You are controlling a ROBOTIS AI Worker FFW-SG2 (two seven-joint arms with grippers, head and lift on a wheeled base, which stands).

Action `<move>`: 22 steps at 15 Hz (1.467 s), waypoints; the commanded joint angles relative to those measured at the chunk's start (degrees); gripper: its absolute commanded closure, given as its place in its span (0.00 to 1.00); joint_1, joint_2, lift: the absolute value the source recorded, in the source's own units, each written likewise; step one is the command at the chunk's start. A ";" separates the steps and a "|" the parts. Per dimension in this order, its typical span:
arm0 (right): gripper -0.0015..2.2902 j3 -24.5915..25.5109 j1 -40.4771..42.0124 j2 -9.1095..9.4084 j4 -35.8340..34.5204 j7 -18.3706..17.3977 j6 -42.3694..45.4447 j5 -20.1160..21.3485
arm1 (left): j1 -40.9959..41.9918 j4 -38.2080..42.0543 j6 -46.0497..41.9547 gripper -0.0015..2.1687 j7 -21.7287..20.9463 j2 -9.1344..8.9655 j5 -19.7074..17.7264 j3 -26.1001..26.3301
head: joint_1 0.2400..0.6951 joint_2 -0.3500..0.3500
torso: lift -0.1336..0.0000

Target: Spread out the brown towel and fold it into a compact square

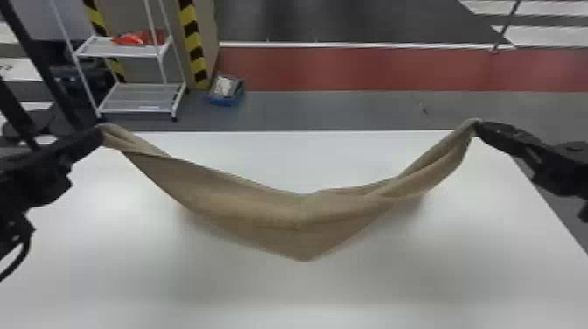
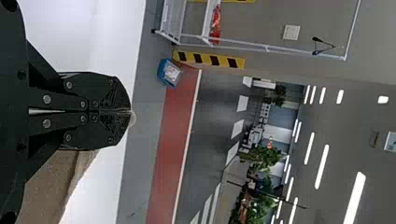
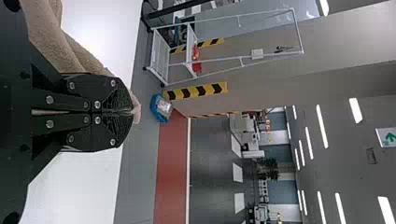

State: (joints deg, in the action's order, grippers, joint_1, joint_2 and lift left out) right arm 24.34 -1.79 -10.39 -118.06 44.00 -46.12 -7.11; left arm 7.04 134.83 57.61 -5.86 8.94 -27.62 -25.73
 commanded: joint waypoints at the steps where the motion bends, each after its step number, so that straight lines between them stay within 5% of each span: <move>1: 0.61 -3.77 -6.21 -0.42 5.47 -0.41 -0.07 2.45 | -6.60 -7.04 -0.52 0.87 1.37 1.61 -0.42 0.33 | 0.88 0.53 | 0.10; 6: 0.61 -6.58 -16.58 -0.60 15.93 -2.08 2.56 3.69 | -20.84 -23.48 -10.36 0.87 1.20 3.19 -1.65 2.09 | 0.65 0.62 | 0.10; 10: 0.61 -3.24 -9.90 -4.90 16.01 3.02 5.37 -0.01 | -11.88 -17.94 -12.47 0.87 -0.65 3.54 -8.07 -2.22 | 0.52 0.61 | 0.10; 13: 0.61 -0.61 -1.20 -6.75 16.63 8.29 10.82 0.52 | -0.27 -12.84 -12.47 0.87 -3.64 1.78 -4.55 -4.41 | 0.66 0.60 | 0.10; 16: 0.61 3.00 5.30 -6.75 16.63 11.98 15.57 -0.27 | 7.81 -9.50 -11.94 0.87 -7.68 -1.73 3.01 -4.77 | 0.97 0.57 | 0.10; 22: 0.61 10.99 13.83 -6.49 12.85 18.05 15.22 -6.25 | 12.82 3.86 12.31 0.87 -12.95 -4.90 3.45 -9.86 | 1.00 0.49 | 0.10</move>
State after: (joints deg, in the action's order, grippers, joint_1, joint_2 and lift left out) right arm 33.86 9.97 -17.12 -103.79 61.80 -30.71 -11.49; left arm 19.66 135.84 63.71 -18.02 4.28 -24.55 -34.70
